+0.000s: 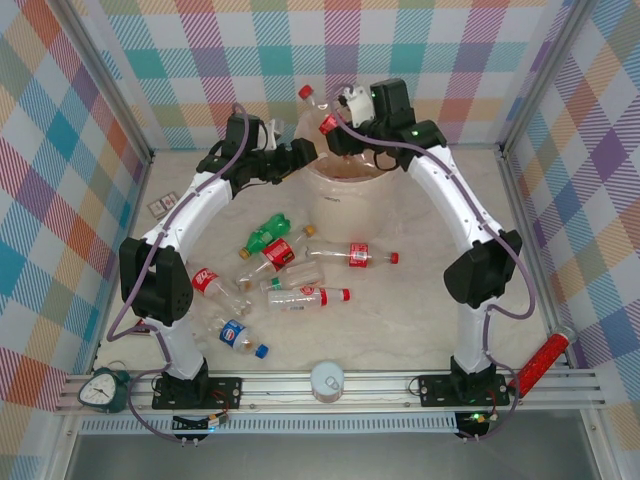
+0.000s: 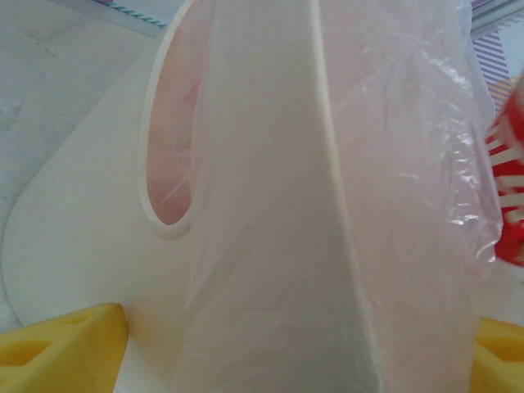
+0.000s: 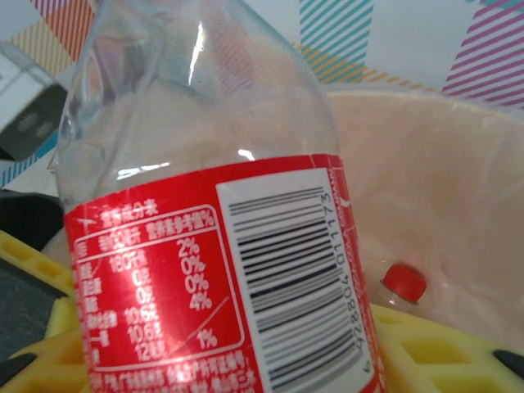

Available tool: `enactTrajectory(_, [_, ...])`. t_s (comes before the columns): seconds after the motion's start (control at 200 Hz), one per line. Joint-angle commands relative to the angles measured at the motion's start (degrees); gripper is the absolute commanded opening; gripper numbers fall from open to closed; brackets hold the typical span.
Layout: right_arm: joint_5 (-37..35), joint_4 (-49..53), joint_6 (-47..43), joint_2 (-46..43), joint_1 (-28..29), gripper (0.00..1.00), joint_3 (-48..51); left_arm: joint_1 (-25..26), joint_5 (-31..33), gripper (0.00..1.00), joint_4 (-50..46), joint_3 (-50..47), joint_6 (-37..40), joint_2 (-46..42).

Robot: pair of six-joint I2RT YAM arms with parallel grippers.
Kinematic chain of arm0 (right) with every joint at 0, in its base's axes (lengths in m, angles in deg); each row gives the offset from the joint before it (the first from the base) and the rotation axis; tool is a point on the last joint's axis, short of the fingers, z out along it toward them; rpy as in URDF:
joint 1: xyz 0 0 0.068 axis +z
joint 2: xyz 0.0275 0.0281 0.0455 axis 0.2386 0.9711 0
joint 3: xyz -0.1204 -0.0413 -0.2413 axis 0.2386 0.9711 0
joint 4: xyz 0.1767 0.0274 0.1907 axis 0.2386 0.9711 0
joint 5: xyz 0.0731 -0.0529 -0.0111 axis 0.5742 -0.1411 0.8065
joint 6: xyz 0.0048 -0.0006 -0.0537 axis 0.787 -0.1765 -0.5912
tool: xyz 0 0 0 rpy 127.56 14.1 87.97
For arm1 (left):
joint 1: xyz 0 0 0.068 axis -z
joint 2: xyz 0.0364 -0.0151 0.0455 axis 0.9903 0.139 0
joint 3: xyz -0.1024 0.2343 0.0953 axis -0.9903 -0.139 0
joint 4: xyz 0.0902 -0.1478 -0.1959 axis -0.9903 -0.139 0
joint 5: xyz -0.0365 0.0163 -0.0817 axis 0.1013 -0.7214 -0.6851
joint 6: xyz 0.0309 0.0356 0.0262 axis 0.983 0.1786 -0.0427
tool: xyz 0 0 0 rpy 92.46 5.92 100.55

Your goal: Put the plastic bottles in the bin

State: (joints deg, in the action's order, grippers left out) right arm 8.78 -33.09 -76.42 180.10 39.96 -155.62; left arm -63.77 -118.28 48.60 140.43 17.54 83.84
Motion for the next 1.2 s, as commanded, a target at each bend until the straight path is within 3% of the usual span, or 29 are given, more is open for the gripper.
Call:
enactTrajectory(0.0, [1.9,-0.7,-2.1,-0.4,-0.3,0.49,3.3,0.5,2.1,0.84,-7.1,-3.0,3.9,1.8])
enactTrajectory(0.215, [1.6,-4.9,-4.2,-1.4,-0.5,0.5,11.3,0.5,2.0,0.84,-6.9,-3.1,3.9,1.9])
enactTrajectory(0.36, [1.8,-5.2,-5.0,-0.5,-0.6,0.57,12.9,0.5,2.0,0.84,-6.9,-3.1,4.0,2.0])
enactTrajectory(0.53, [2.0,-4.4,-5.2,0.7,-0.8,0.72,12.7,0.5,2.0,0.84,-7.0,-3.0,3.9,1.9])
enactTrajectory(0.68, [1.5,-3.8,-5.2,0.9,-0.8,0.92,11.9,0.5,2.1,0.84,-7.0,-3.0,3.9,1.8])
enactTrajectory(1.195, [-2.5,3.6,-8.1,-6.2,-0.8,0.99,2.9,0.5,3.3,0.89,-9.5,-0.1,5.6,1.0])
